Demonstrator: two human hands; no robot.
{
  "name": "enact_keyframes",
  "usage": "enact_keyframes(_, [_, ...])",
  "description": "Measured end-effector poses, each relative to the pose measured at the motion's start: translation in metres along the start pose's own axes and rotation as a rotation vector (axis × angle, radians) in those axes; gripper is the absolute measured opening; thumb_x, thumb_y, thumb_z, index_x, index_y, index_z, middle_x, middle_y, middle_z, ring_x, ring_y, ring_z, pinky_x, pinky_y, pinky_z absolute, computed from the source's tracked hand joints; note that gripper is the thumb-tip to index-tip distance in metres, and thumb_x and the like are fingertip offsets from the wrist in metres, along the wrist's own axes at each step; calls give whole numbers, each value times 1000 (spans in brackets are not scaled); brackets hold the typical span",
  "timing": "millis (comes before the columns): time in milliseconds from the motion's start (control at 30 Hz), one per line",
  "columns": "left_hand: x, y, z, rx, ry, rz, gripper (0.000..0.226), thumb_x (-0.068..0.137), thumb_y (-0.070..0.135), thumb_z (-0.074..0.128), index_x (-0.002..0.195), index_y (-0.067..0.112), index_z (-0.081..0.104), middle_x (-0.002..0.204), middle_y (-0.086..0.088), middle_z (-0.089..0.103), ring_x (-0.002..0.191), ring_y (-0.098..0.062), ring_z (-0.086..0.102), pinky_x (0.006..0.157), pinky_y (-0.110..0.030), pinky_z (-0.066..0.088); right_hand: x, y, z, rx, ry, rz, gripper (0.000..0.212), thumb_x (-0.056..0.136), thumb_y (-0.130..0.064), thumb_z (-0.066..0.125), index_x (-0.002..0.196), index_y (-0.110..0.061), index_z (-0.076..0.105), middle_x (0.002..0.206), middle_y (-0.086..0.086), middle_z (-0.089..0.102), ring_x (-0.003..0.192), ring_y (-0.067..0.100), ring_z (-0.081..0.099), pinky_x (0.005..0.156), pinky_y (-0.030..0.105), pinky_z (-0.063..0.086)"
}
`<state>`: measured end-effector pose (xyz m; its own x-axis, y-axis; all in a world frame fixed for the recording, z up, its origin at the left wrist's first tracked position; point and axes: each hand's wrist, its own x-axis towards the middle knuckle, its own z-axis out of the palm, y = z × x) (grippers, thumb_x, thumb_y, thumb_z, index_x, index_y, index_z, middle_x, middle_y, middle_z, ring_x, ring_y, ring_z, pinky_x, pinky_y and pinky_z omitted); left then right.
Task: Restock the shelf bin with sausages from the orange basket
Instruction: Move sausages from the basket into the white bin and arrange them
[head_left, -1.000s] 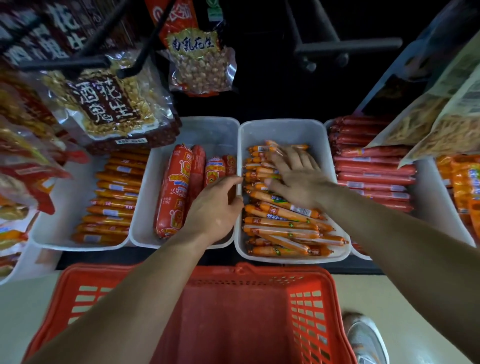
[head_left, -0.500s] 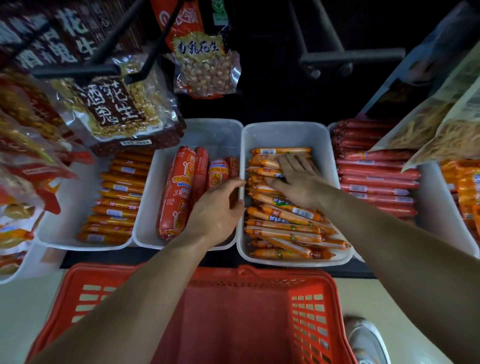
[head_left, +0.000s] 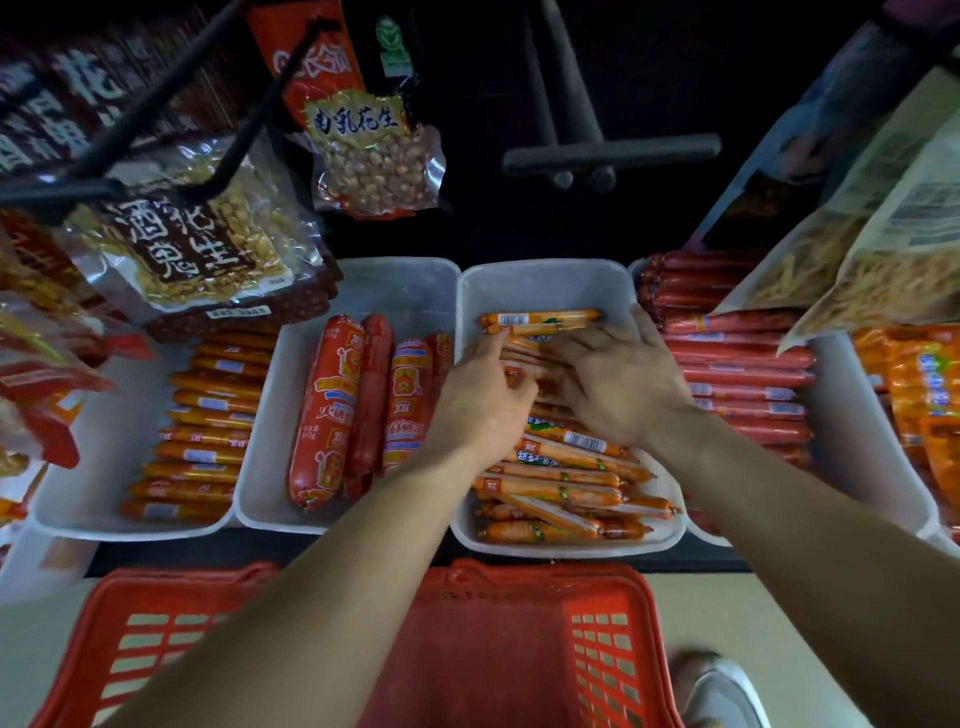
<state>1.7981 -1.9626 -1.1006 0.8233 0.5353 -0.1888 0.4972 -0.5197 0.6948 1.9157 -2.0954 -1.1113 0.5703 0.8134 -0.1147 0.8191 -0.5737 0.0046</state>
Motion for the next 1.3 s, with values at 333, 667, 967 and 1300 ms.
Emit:
enact_keyframes(333, [63, 3, 50, 61, 133, -177, 85, 87, 47, 67, 152, 12, 24, 158, -9, 32, 144, -28, 34, 116, -42, 34, -15, 14, 18, 132, 21, 55, 66, 92, -51, 19, 143, -23, 50, 155, 2, 41, 146, 22, 28, 123, 46, 4])
enact_keyframes(667, [66, 1, 48, -80, 115, -208, 72, 86, 48, 65, 144, 17, 35, 143, -6, 51, 131, -29, 51, 109, -44, 43, -12, 11, 6, 5, -191, -14, 98, 85, -81, 8, 160, -19, -2, 168, 5, 4, 154, 18, -4, 120, 52, -16])
enact_keyframes(967, [73, 2, 40, -262, 45, -287, 44, 82, 40, 71, 123, 29, 57, 117, 2, 68, 109, -23, 64, 100, -42, 50, -11, 7, 3, -164, -198, -49, 81, 97, -68, 11, 160, -18, -3, 167, 11, 5, 154, 25, 1, 120, 56, -13])
enact_keyframes(1300, [76, 2, 34, -329, -33, -283, 39, 83, 43, 68, 118, 33, 55, 110, 4, 67, 98, -23, 67, 94, -45, 53, -10, 7, 8, -157, -186, -19, 71, 98, -60, -1, 159, -23, -9, 168, 9, 2, 155, 25, -2, 118, 58, -14])
